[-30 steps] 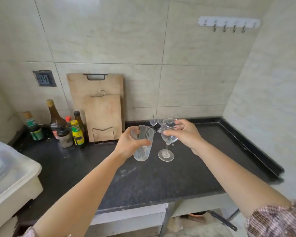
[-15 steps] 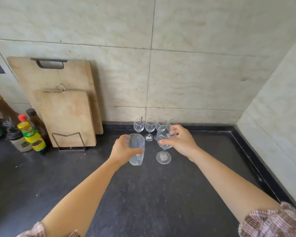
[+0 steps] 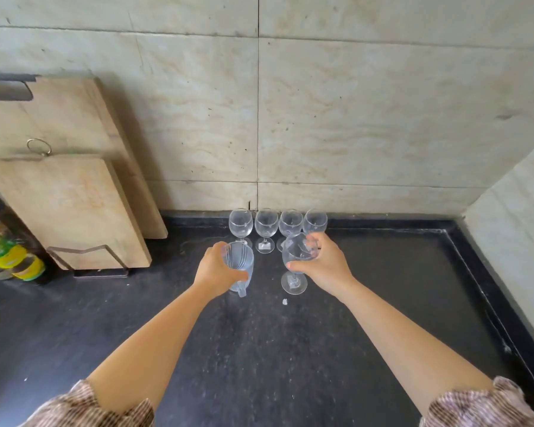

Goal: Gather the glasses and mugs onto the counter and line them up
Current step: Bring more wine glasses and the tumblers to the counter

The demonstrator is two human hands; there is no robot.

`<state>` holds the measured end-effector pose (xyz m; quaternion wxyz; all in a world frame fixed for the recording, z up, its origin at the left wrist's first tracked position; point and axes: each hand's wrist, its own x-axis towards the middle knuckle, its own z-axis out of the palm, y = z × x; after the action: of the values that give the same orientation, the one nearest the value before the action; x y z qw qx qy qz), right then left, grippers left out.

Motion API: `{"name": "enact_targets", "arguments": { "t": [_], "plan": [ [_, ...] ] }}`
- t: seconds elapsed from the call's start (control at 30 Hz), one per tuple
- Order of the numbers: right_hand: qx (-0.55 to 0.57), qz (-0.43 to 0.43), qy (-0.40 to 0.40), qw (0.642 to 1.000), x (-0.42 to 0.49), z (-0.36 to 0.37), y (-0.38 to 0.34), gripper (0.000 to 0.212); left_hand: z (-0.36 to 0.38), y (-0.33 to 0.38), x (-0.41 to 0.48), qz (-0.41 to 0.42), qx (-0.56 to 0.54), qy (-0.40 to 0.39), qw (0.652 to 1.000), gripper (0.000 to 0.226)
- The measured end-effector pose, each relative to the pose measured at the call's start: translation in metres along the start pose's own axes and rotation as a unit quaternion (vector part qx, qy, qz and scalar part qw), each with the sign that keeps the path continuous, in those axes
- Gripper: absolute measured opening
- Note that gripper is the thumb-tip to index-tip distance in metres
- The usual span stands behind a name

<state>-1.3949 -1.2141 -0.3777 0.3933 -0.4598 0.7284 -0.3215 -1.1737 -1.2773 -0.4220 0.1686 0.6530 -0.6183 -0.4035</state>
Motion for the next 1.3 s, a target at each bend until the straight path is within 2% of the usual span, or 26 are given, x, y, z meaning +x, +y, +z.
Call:
{"name": "enact_targets", "arguments": {
  "t": [0.17, 0.47, 0.63, 0.83, 1.3],
  "plan": [
    [0.003, 0.012, 0.011, 1.000, 0.013, -0.003, 0.011, 0.073, 0.009, -0.007, 0.013, 0.002, -0.001, -0.019, 1.000, 0.079],
    [-0.018, 0.042, 0.067, 0.997, 0.035, -0.040, 0.033, 0.057, 0.011, -0.014, 0.018, 0.026, 0.056, -0.031, 0.998, 0.090],
    [-0.050, 0.058, 0.113, 0.991, 0.059, -0.062, 0.042, 0.074, 0.014, -0.017, 0.017, 0.027, 0.061, -0.028, 0.997, 0.086],
    [-0.019, 0.081, 0.143, 0.986, 0.083, -0.068, 0.046, 0.077, 0.016, -0.020, 0.020, 0.033, 0.060, -0.023, 0.997, 0.087],
    [-0.029, 0.078, 0.132, 0.988, 0.103, -0.070, 0.051, 0.084, 0.021, -0.018, 0.018, 0.021, 0.066, -0.026, 0.997, 0.094]
  ]
}}
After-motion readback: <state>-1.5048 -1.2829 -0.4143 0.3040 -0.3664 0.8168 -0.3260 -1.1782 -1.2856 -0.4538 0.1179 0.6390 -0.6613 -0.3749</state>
